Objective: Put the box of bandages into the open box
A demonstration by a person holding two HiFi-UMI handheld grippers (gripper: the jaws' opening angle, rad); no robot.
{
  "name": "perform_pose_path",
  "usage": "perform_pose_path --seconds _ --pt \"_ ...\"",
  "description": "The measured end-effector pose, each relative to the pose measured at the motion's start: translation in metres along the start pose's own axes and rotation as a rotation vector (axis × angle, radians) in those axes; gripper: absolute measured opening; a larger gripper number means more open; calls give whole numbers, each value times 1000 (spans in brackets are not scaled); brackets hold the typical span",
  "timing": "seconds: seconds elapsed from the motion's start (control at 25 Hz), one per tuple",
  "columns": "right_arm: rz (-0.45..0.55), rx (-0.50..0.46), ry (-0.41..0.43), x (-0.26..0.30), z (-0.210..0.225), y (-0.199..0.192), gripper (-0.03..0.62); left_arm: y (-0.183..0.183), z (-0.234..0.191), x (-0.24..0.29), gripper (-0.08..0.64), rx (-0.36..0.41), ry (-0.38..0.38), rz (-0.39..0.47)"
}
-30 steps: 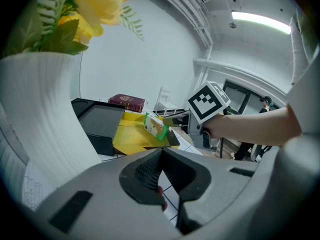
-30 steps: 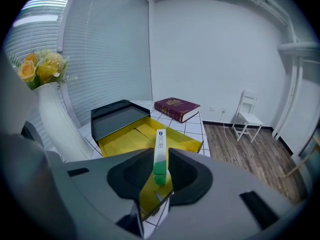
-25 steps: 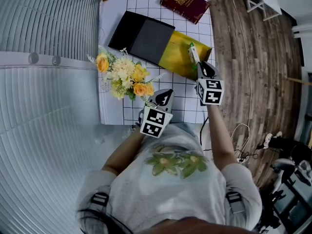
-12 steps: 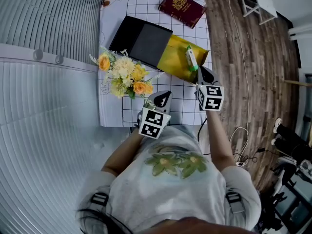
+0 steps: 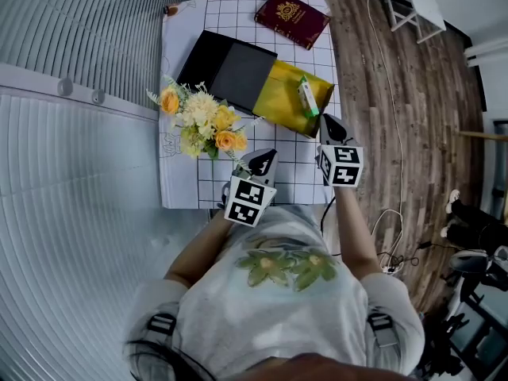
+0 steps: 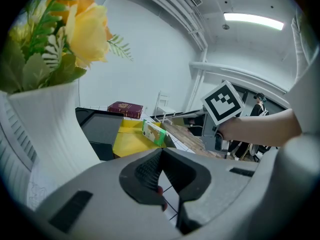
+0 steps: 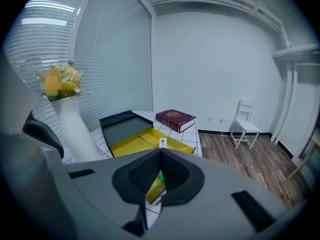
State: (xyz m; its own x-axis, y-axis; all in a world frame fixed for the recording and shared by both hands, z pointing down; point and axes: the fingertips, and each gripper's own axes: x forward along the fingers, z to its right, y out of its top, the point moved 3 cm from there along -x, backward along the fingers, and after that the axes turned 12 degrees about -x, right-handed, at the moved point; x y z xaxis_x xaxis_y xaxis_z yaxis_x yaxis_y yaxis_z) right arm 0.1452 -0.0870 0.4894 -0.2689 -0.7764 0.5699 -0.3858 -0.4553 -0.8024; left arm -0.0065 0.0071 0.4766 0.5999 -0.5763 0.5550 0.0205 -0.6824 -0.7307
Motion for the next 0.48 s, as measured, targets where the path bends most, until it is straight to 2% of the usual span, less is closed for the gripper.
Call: perform_pose_path --seconds 0.48 --pt "-4 13 -1 -6 -1 -2 8 1 2 -2 6 7 -1 8"
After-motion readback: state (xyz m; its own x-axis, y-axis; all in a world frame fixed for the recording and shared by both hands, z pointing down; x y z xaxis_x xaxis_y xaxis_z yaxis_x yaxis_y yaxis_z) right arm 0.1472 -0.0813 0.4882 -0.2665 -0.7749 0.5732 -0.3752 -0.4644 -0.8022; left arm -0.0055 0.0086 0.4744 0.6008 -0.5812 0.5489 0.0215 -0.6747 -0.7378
